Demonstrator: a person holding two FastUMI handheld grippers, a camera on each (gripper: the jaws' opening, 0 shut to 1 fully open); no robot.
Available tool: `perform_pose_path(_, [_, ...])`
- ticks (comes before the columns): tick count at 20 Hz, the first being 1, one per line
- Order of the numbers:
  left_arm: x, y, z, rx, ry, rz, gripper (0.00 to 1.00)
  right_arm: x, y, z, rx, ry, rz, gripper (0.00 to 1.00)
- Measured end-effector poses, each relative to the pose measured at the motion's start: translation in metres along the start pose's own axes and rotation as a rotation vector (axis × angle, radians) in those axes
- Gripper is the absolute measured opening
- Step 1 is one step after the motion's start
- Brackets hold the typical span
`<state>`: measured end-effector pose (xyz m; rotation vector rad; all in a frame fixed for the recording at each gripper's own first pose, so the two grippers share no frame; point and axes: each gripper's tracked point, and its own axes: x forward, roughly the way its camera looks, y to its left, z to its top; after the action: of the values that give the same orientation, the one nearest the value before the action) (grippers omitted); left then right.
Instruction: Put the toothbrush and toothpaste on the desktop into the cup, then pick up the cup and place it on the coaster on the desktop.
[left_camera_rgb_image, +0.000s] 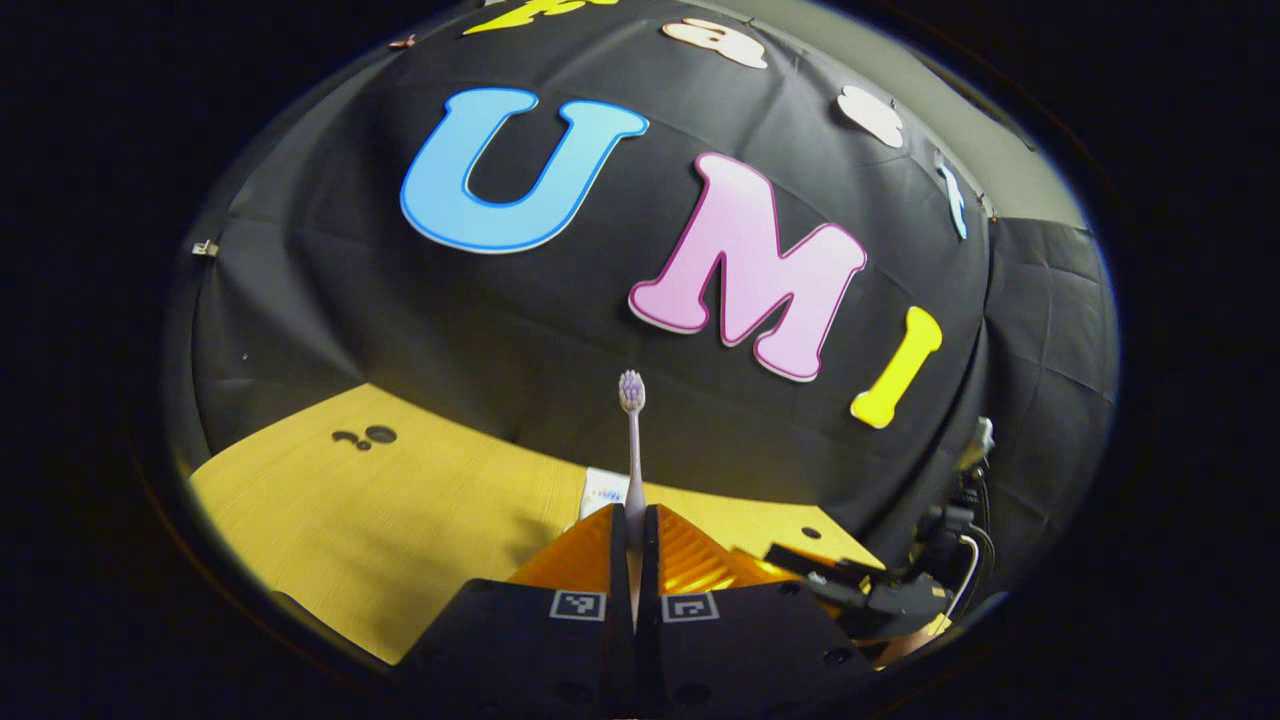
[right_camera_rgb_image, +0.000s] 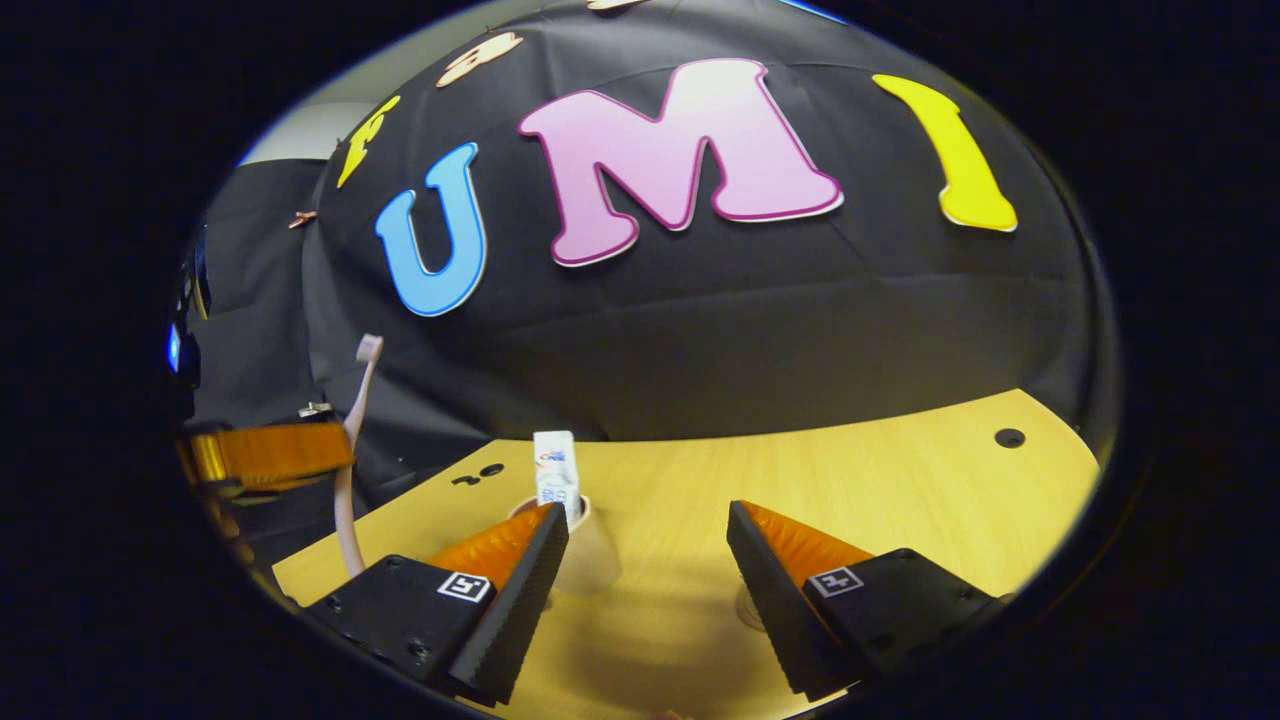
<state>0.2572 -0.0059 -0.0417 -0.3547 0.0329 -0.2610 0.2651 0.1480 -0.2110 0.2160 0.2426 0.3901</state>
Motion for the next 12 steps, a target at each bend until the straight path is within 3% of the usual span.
perform_pose_path(4, [0.049, 0.007, 0.02, -0.053, -0.078, -0.023, 0.06, -0.019, -0.028, -0.007, -0.018, 0.032, -0.043, 0.98])
perform_pose_path(10, [0.103, 0.005, -0.01, 0.017, -0.086, -0.041, 0.06, -0.036, -0.07, -0.005, -0.029, 0.053, -0.103, 0.98])
perform_pose_path(12, [0.114, 0.011, -0.018, 0.055, -0.108, -0.016, 0.06, -0.042, -0.086, 0.0, -0.026, 0.062, -0.125, 0.98])
